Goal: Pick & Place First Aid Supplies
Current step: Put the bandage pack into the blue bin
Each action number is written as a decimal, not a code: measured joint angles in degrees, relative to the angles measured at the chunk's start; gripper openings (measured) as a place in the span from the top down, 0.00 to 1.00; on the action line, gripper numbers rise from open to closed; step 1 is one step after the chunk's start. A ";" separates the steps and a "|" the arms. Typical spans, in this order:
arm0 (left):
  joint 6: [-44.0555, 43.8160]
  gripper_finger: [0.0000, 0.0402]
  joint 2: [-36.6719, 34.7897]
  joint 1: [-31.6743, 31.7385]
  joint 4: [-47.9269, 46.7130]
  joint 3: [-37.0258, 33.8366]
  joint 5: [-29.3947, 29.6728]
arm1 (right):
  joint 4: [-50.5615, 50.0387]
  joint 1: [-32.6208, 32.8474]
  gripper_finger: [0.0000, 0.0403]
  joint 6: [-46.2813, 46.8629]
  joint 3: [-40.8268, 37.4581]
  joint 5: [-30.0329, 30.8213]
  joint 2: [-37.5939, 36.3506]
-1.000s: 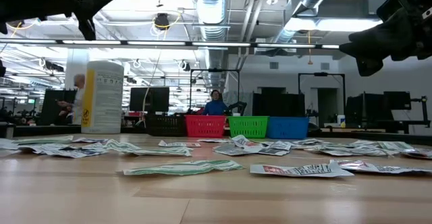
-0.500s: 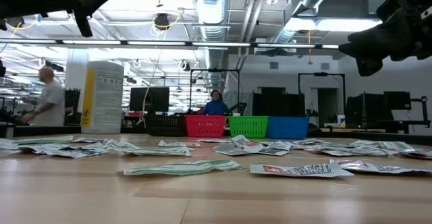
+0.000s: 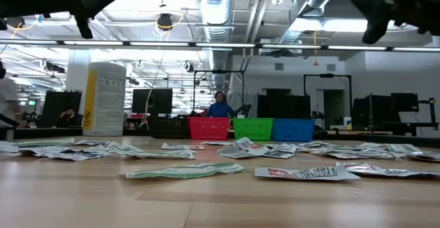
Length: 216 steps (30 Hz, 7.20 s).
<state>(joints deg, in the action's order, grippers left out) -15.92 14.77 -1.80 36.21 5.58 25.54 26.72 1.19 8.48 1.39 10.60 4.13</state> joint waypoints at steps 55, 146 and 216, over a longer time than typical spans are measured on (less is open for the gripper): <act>3.16 0.81 46.88 3.51 2.30 16.09 -22.14 | -51.64 -2.48 0.64 20.97 23.43 0.96 44.62; 3.43 0.81 46.88 -0.65 -0.18 16.04 -21.22 | -60.96 5.44 0.41 48.59 20.20 -9.13 55.22; 3.46 0.81 46.88 -0.70 -0.86 16.04 -21.29 | -57.26 5.51 0.94 53.08 18.40 -9.72 55.26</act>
<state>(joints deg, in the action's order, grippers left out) -12.46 61.65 -2.50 35.35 21.63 4.25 -30.55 6.70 61.56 19.79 0.89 59.40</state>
